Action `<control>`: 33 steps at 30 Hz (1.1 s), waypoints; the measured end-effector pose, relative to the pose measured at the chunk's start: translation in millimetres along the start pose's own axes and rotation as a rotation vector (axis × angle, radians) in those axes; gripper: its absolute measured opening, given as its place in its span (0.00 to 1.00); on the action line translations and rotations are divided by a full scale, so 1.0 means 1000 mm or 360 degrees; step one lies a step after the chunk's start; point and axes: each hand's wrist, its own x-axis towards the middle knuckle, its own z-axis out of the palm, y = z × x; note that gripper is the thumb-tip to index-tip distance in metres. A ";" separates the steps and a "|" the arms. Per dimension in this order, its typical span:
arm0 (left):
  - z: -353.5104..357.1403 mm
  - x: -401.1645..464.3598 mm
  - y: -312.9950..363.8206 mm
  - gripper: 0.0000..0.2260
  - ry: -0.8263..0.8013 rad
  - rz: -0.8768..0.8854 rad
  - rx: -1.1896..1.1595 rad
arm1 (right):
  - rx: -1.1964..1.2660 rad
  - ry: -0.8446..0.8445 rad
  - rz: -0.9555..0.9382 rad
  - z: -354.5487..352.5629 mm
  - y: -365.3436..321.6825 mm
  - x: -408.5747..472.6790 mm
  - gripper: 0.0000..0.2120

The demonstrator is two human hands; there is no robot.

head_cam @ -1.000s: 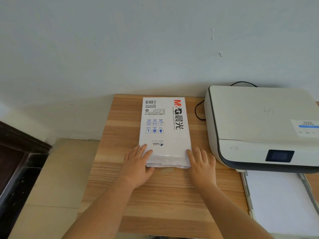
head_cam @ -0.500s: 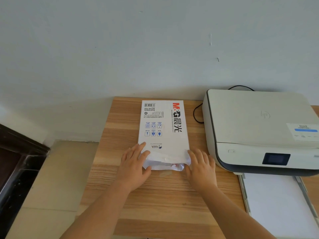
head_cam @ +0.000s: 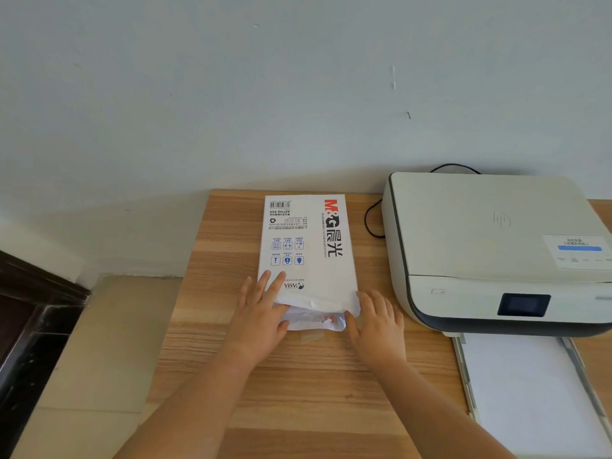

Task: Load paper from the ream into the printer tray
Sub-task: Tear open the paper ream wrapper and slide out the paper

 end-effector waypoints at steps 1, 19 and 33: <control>0.000 0.005 0.000 0.08 -0.0035 -0.0014 -0.0009 | 0.0002 0.0001 0.0002 0.001 0.000 0.000 0.26; -0.004 0.040 -0.005 0.15 -0.0317 0.0116 0.0037 | -0.0141 -0.0089 -0.0001 0.006 0.009 -0.002 0.24; -0.002 0.034 -0.007 0.04 0.0027 0.0245 0.0054 | -0.0154 -0.0059 0.0028 0.005 0.014 -0.003 0.23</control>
